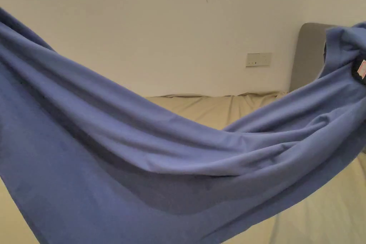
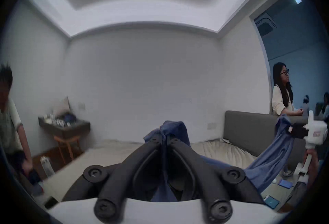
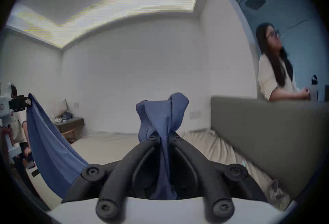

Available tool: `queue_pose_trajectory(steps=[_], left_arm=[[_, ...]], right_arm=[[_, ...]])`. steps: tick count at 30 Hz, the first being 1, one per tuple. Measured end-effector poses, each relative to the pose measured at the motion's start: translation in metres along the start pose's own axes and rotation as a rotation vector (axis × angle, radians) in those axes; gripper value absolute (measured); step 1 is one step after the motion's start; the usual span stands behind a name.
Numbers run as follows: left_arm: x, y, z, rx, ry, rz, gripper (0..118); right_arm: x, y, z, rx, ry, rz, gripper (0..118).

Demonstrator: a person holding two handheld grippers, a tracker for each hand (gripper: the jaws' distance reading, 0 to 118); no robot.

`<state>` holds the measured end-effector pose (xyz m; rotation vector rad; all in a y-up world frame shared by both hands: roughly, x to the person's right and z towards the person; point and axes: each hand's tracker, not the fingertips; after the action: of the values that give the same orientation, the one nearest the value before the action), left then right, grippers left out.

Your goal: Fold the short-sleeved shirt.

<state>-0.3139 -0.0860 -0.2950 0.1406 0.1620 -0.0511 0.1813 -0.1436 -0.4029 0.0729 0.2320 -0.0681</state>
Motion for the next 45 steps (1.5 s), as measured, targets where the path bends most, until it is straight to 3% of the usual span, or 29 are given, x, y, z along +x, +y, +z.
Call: queue_pose_trajectory(steps=[8,16,23,29,38,45], left_arm=[[-0.02,0.05,-0.035,0.043,0.055,-0.03,2],[-0.053,0.067,-0.183,-0.116,0.161,-0.009,2],[-0.039,0.028,-0.285,-0.161,0.222,-0.06,2],[-0.031,-0.083,-0.34,-0.211,0.219,0.001,2],[-0.024,-0.338,-0.365,-0.596,0.218,0.166,2],[-0.029,-0.387,-0.337,-0.674,0.217,0.187,2]], right_arm=[[-0.008,0.07,-0.039,0.051,0.033,0.046,10],[-0.016,0.11,-0.167,-0.025,0.013,0.063,10],[-0.019,0.09,-0.269,-0.099,-0.031,0.076,10],[-0.008,0.003,-0.344,-0.205,-0.064,0.087,10],[0.019,-0.246,-0.386,-0.582,-0.102,0.038,10],[0.034,-0.314,-0.356,-0.675,-0.113,-0.001,10]])
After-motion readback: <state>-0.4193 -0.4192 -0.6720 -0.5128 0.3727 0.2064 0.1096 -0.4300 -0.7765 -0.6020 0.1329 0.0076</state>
